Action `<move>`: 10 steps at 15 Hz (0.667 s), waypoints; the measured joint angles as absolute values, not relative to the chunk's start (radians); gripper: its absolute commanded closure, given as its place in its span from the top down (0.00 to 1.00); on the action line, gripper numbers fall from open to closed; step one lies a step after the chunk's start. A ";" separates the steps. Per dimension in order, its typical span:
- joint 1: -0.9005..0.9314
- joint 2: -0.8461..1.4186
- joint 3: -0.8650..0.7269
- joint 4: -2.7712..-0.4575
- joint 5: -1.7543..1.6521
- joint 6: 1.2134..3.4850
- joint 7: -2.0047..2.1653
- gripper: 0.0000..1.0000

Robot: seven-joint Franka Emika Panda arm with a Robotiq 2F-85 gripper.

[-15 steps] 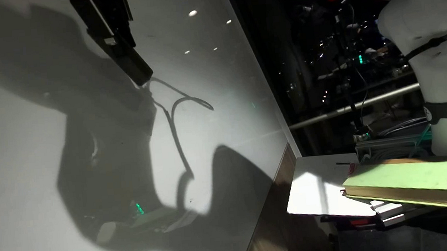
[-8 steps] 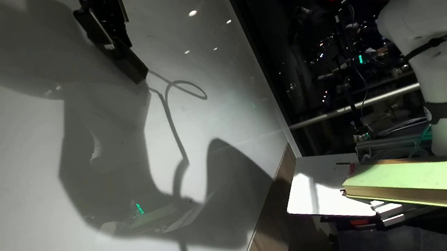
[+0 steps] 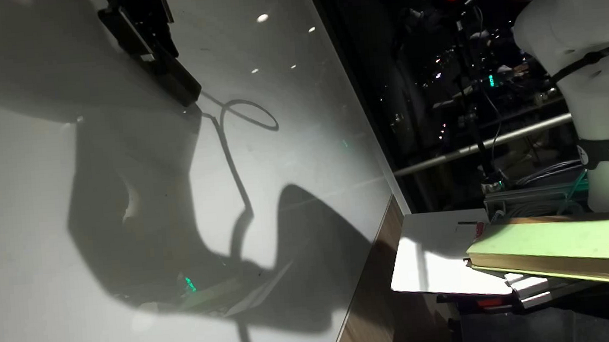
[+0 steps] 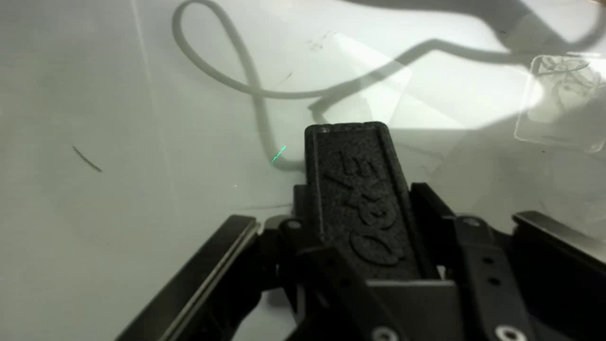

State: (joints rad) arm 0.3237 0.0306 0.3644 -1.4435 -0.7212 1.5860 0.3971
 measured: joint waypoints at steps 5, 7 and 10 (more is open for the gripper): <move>0.336 0.038 0.365 -1.426 -0.725 1.564 0.415 0.29; 0.338 0.040 0.365 -1.421 -0.725 1.564 0.419 0.29; 0.338 0.045 0.365 -1.418 -0.727 1.565 0.426 0.29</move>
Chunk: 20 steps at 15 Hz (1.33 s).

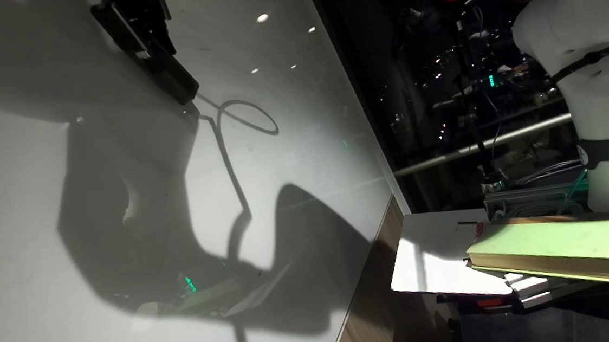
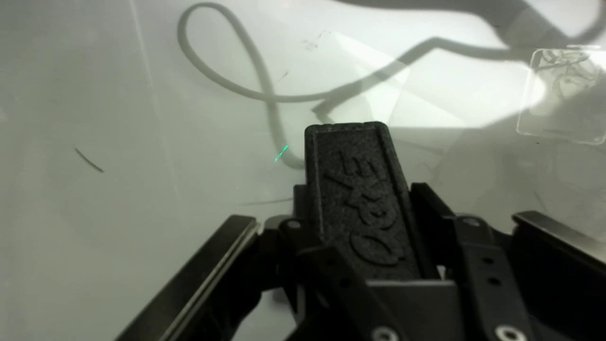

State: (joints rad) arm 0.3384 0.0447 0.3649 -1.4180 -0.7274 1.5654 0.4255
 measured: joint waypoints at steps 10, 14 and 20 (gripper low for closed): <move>0.339 0.081 0.363 -1.408 -0.768 1.560 0.449 0.29; 0.339 0.081 0.361 -1.407 -0.773 1.552 0.458 0.29; 0.340 0.083 0.360 -1.399 -0.800 1.519 0.494 0.29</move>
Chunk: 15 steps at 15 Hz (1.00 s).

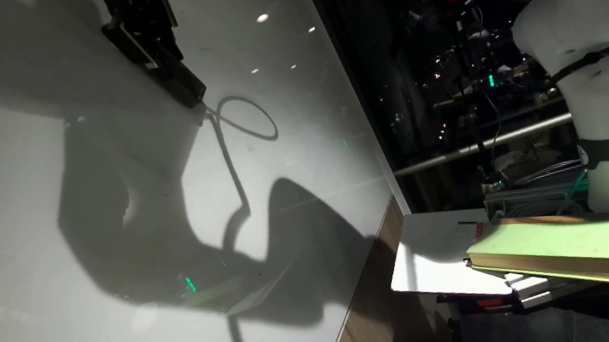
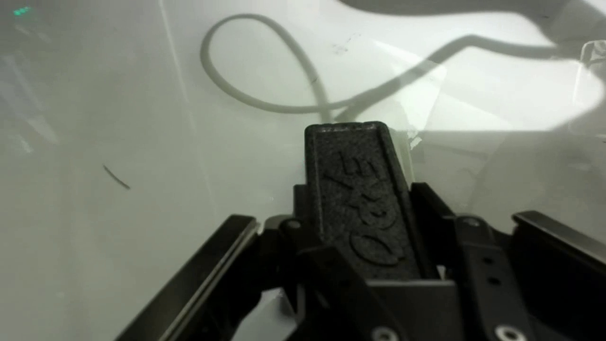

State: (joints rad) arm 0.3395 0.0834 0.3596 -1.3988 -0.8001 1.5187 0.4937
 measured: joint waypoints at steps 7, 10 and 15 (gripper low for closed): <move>0.345 0.087 0.360 -1.387 -0.826 1.462 0.562 0.29; 0.353 0.091 0.360 -1.381 -0.840 1.434 0.589 0.29; 0.370 0.099 0.360 -1.380 -0.841 1.426 0.608 0.29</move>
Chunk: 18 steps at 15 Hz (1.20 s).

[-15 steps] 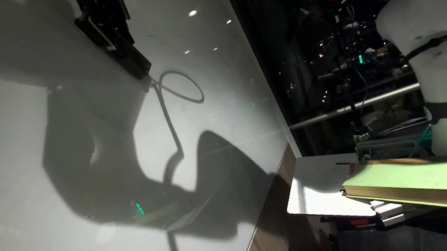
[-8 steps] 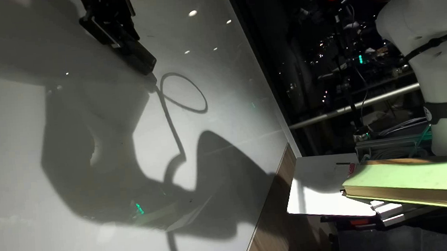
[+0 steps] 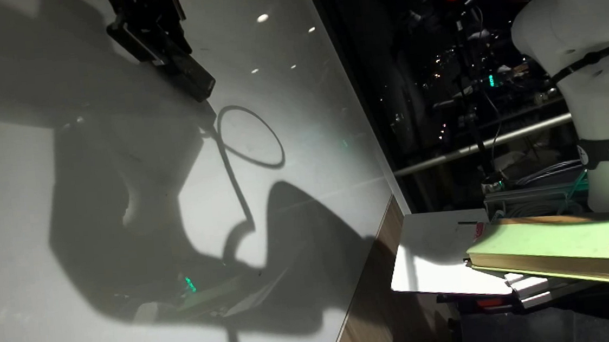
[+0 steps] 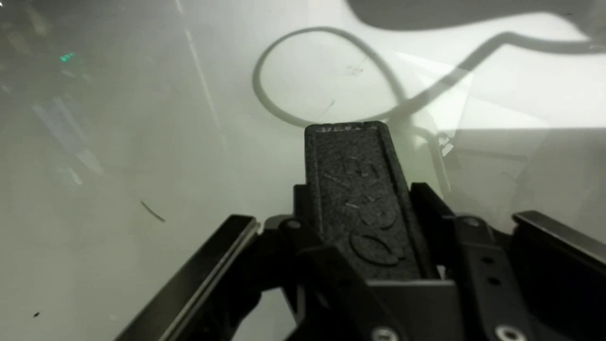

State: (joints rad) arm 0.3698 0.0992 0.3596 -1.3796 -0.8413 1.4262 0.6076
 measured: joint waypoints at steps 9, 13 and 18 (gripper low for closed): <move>0.375 0.117 0.359 -1.357 -0.854 1.426 0.607 0.29; 0.375 0.117 0.359 -1.357 -0.854 1.426 0.607 0.29; 0.377 0.117 0.359 -1.357 -0.854 1.426 0.607 0.29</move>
